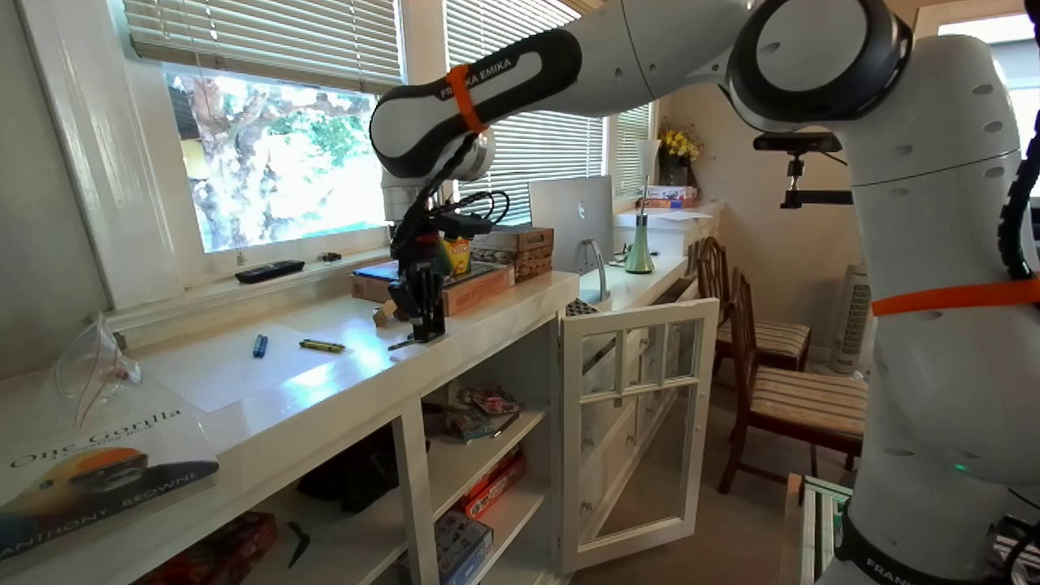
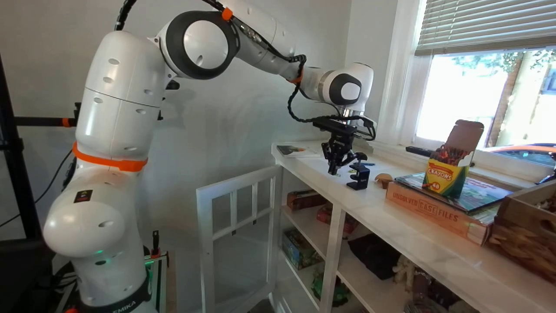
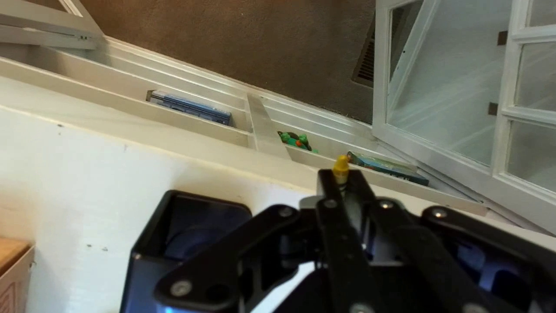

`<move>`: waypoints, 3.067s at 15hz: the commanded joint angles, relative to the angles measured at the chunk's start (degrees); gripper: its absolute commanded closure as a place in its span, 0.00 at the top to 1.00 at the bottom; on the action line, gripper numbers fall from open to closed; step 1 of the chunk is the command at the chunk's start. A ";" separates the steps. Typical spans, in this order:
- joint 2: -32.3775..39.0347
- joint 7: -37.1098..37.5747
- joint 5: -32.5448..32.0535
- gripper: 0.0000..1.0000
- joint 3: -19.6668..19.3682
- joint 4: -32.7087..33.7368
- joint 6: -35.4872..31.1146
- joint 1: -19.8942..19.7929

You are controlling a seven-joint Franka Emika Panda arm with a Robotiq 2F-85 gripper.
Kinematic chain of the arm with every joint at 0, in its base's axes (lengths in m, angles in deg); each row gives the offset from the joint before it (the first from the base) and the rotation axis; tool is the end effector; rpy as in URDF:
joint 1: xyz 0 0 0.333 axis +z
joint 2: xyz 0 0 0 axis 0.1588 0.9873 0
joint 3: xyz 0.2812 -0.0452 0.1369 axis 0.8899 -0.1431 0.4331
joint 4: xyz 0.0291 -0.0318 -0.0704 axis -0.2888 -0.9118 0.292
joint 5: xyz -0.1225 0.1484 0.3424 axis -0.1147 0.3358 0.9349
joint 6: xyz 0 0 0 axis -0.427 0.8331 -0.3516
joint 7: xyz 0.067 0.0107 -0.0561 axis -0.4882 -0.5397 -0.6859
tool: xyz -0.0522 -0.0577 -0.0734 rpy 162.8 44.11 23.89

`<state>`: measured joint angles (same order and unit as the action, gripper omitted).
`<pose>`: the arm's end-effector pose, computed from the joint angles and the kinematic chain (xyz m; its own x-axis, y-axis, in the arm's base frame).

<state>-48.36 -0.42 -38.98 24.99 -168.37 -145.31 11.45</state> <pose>0.6303 0.0916 0.4550 0.9405 0.3367 -0.0453 0.3313 -0.9385 -0.0968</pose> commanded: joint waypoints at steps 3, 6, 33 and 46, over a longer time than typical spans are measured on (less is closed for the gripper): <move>-0.70 5.54 -2.61 0.03 -0.65 -3.37 -3.52 1.79; -0.93 7.16 -3.11 0.03 -0.63 -3.87 -3.15 2.11; 1.20 9.83 -3.01 0.03 -1.68 -2.28 -2.31 1.89; 4.78 9.03 -3.03 0.03 -1.19 3.74 -0.59 2.71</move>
<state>-45.39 8.86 -41.79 23.86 -166.90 -147.07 13.91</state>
